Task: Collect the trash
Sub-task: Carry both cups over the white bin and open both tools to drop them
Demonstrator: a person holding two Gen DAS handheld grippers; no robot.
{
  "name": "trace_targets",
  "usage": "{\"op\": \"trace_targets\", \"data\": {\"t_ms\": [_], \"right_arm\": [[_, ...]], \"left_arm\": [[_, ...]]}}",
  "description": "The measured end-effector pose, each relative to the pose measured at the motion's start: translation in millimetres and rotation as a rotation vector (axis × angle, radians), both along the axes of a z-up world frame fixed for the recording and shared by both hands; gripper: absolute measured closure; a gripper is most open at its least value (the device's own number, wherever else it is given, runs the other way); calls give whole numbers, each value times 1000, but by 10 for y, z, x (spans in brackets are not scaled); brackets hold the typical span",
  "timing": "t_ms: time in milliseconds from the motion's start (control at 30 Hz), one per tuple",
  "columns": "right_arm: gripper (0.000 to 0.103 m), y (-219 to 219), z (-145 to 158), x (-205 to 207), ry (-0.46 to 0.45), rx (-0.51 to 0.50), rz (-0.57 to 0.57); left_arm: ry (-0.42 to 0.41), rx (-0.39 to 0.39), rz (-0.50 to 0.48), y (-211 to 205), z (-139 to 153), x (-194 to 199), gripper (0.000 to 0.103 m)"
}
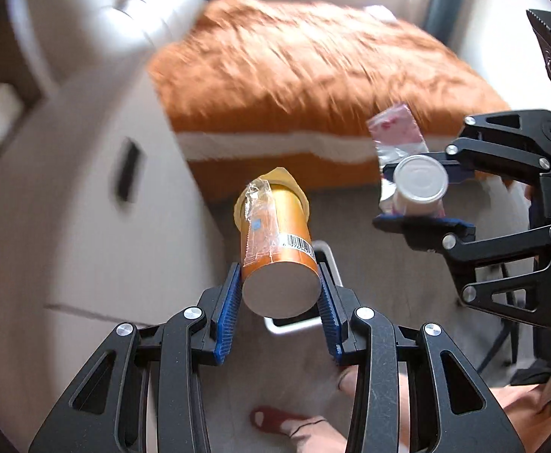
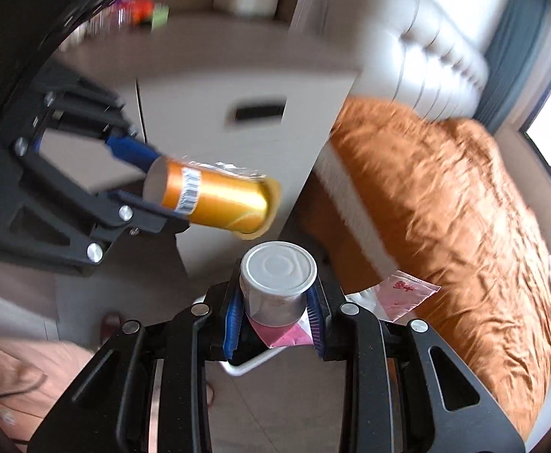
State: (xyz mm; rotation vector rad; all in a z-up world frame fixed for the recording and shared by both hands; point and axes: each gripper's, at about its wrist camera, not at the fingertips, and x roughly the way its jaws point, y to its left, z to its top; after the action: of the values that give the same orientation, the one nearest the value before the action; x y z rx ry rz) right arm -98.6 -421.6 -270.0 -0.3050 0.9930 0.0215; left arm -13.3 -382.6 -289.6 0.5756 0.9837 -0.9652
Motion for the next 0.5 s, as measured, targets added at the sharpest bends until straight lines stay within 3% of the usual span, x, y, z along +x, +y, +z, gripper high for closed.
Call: {"op": "trace_targets", "data": {"t_ms": [67,233,367,500], "right_arm": [[72,-71,-364,26,39,-15,23],[72,-237,-1558,89,163,-43,101],[72,-307,-2359,90,218,-80,173],[72,-355,-2928,63,241,-85,226]], "left_arm": [[50,21,-41,-148,-450,60,65],[156,79,-32,-456,-1485,254,65],[194,129,-45,-642,-2309,329,65],[238,169,-65,-729,-3001,386,63]]}}
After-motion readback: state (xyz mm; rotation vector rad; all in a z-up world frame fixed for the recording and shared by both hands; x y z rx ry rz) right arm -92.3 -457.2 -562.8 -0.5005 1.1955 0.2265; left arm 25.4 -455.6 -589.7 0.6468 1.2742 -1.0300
